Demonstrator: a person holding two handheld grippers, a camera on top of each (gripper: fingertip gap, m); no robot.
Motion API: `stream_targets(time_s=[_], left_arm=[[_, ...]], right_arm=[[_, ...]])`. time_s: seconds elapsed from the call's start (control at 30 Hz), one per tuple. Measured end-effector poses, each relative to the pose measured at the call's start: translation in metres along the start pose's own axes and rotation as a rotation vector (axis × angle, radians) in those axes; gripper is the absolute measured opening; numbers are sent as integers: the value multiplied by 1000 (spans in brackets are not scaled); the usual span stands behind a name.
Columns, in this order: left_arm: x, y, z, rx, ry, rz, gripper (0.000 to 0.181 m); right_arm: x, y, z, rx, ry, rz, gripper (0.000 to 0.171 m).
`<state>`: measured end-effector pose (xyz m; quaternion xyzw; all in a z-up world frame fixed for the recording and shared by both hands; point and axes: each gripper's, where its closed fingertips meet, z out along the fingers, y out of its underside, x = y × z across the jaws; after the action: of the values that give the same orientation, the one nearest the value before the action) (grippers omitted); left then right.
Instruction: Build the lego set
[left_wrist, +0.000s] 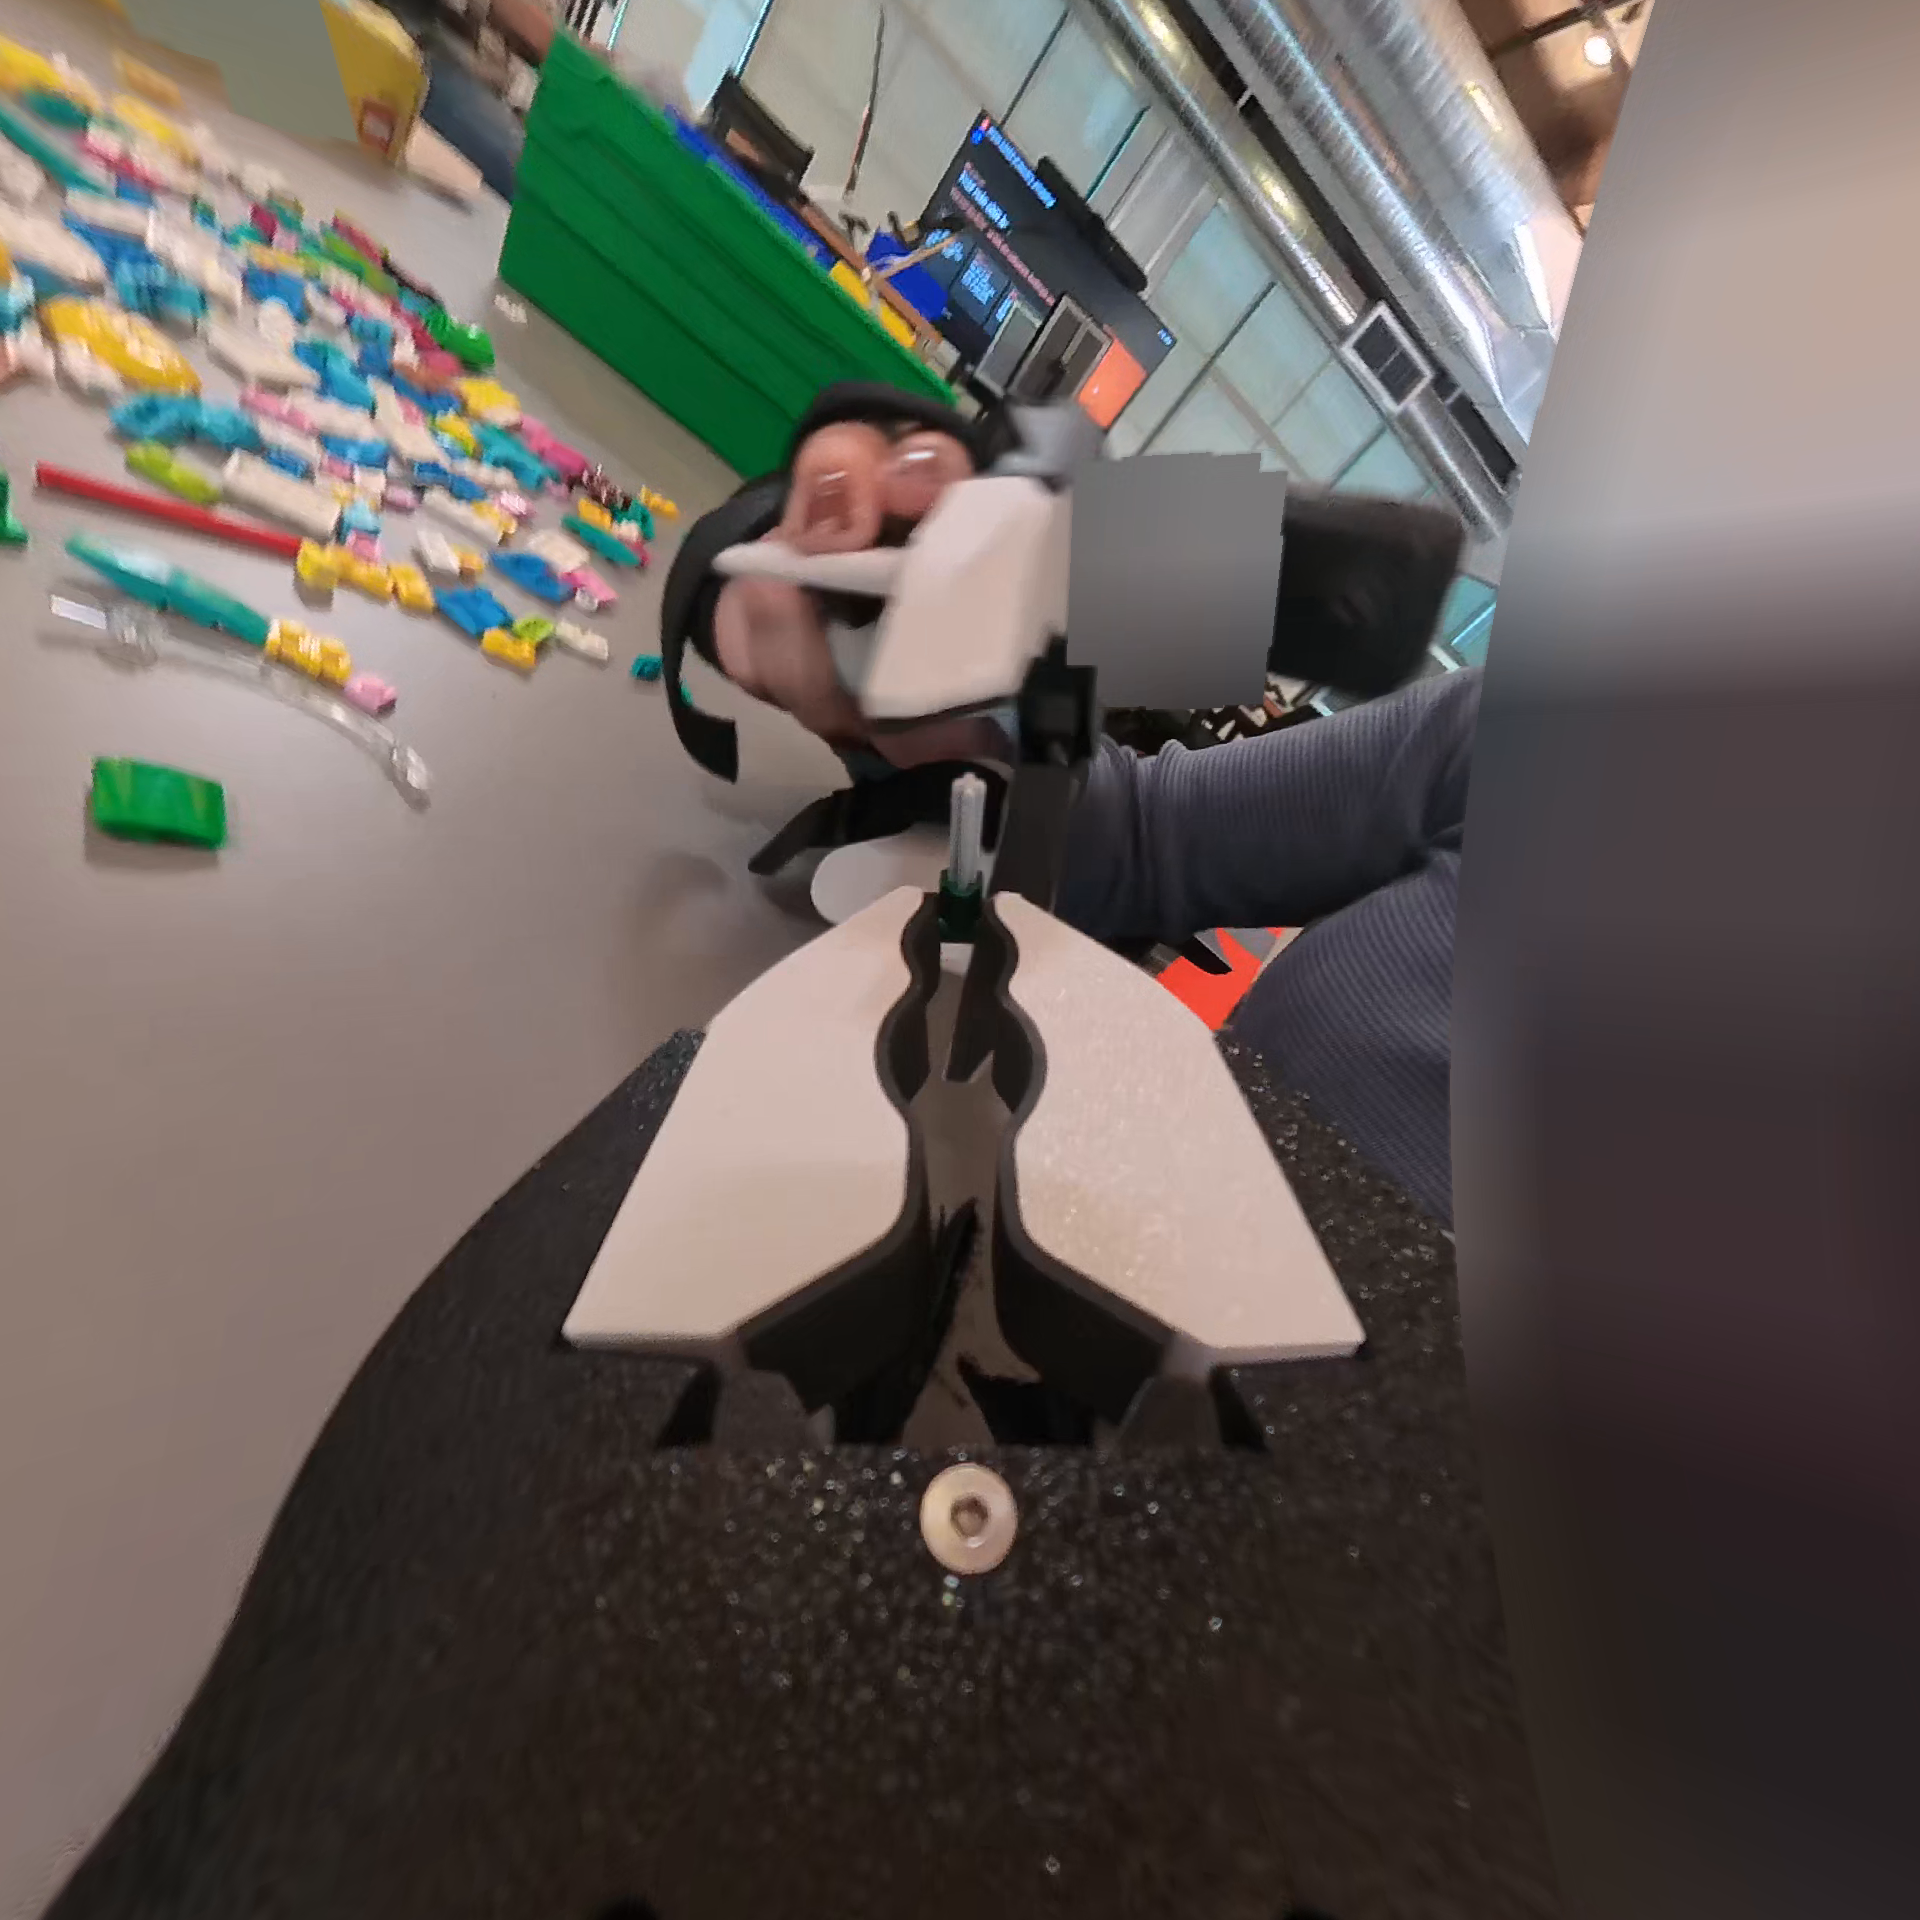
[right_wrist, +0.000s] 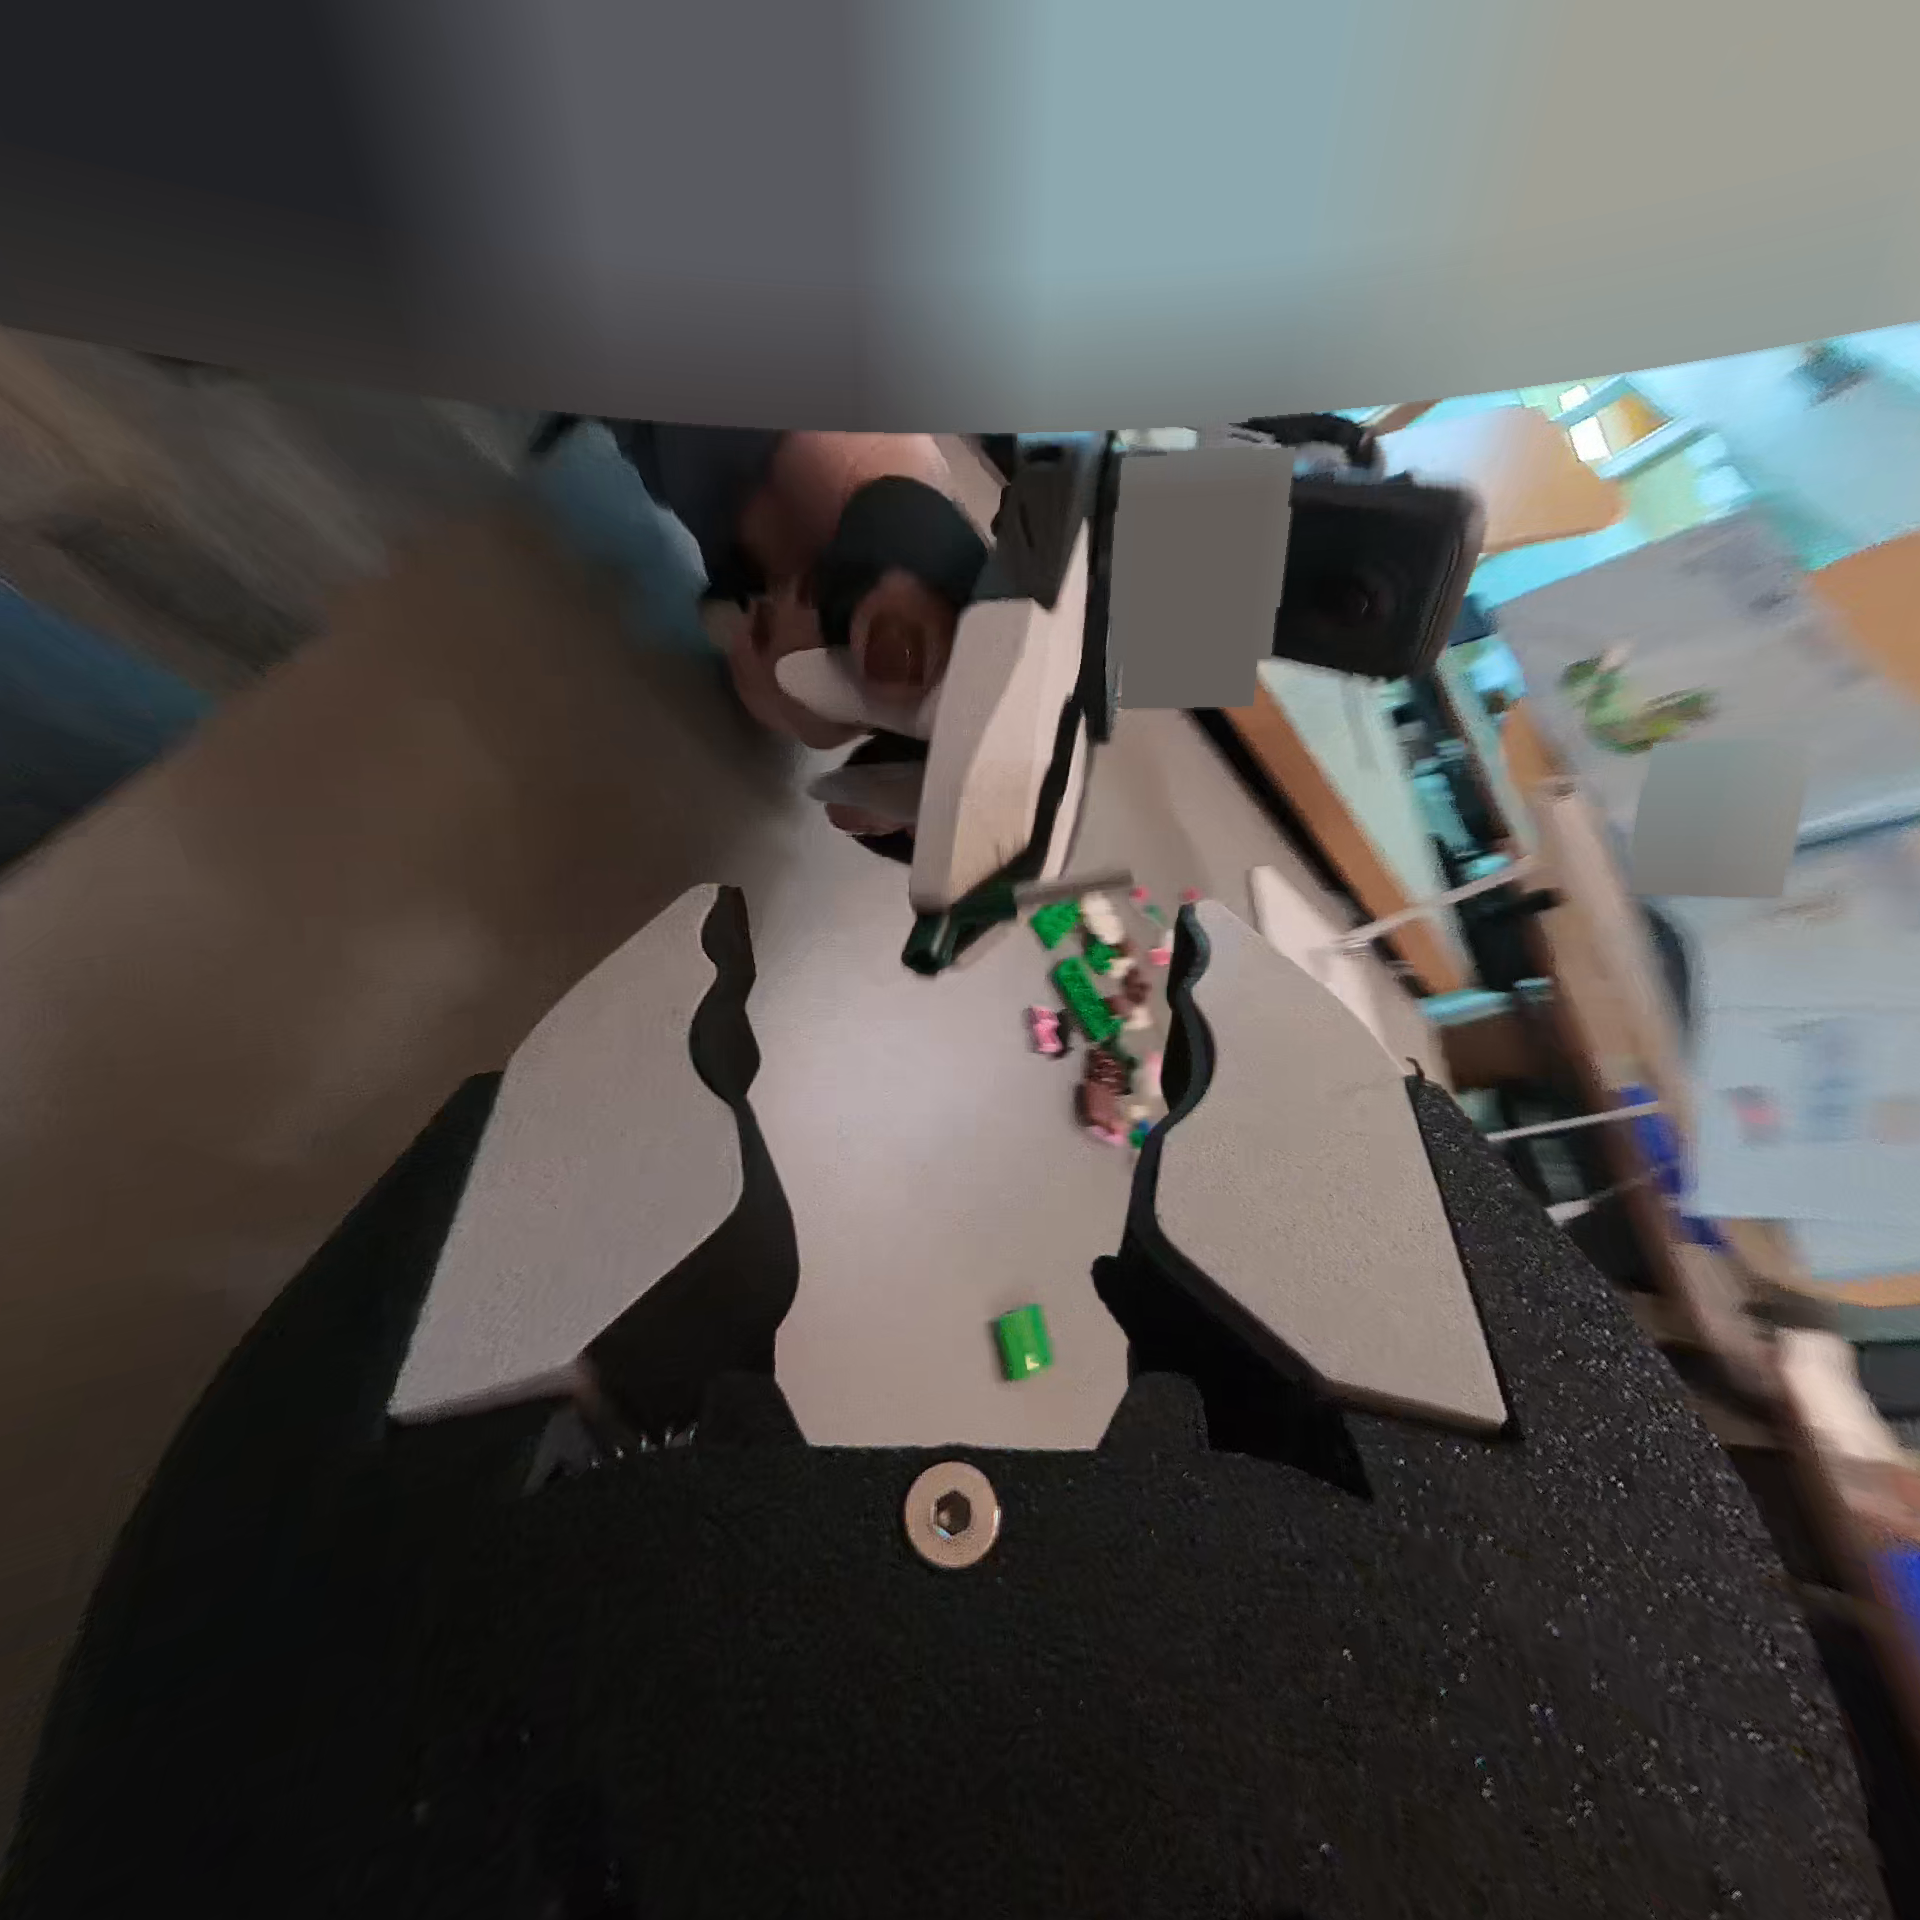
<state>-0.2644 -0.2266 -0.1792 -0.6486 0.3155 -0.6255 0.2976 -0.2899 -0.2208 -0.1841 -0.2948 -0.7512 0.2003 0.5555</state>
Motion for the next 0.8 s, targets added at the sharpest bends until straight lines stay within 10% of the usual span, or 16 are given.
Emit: stream_targets(time_s=[0.3, 0.8], left_arm=[[2, 10, 5, -54, 41, -55, 7], [2, 11, 5, -58, 44, -52, 7]], right_arm=[[-1, -3, 2, -12, 45, -71, 43], [-1, -2, 2, -52, 45, -88, 40]])
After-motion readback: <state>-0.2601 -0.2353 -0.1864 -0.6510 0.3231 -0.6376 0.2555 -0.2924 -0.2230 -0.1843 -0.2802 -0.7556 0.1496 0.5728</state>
